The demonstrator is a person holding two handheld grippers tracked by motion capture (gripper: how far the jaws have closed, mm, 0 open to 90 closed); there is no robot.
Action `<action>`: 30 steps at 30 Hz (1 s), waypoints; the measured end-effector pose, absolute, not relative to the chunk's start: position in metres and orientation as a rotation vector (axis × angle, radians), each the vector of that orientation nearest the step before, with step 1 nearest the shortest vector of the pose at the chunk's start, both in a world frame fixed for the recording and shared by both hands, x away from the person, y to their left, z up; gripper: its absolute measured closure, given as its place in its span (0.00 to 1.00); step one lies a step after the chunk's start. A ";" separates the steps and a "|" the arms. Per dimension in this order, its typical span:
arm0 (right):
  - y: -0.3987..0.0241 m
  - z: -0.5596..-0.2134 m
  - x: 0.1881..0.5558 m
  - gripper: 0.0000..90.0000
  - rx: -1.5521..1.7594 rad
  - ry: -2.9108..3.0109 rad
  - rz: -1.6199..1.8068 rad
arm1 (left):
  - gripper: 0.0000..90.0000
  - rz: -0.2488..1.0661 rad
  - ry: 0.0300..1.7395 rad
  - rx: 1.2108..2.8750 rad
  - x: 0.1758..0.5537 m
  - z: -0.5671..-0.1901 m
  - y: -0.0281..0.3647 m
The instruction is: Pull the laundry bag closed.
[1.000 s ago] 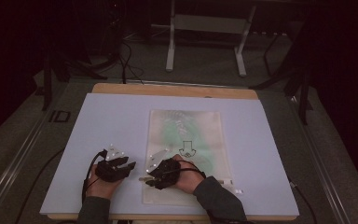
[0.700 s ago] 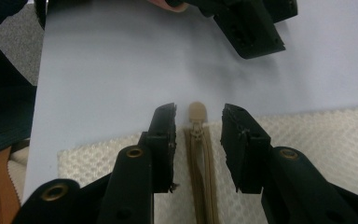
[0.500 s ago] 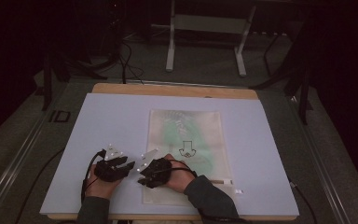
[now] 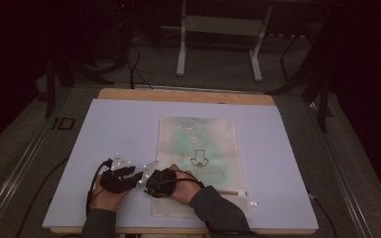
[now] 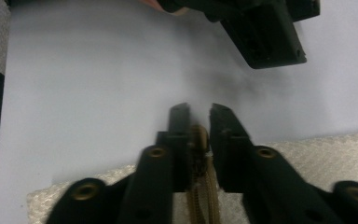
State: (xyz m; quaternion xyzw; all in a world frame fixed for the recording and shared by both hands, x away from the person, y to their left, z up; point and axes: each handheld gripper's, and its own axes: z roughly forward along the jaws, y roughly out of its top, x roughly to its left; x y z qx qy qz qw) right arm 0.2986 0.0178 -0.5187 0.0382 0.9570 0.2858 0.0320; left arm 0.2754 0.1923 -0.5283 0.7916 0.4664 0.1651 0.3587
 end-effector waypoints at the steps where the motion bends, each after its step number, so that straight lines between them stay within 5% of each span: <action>1: 0.018 -0.519 0.298 0.90 0.119 2.944 0.878 | 0.66 0.427 1.203 2.040 0.275 -0.528 0.192; 30: -0.021 -0.512 0.303 0.86 0.206 2.985 0.996 | 0.66 0.415 1.191 2.049 0.274 -0.528 0.189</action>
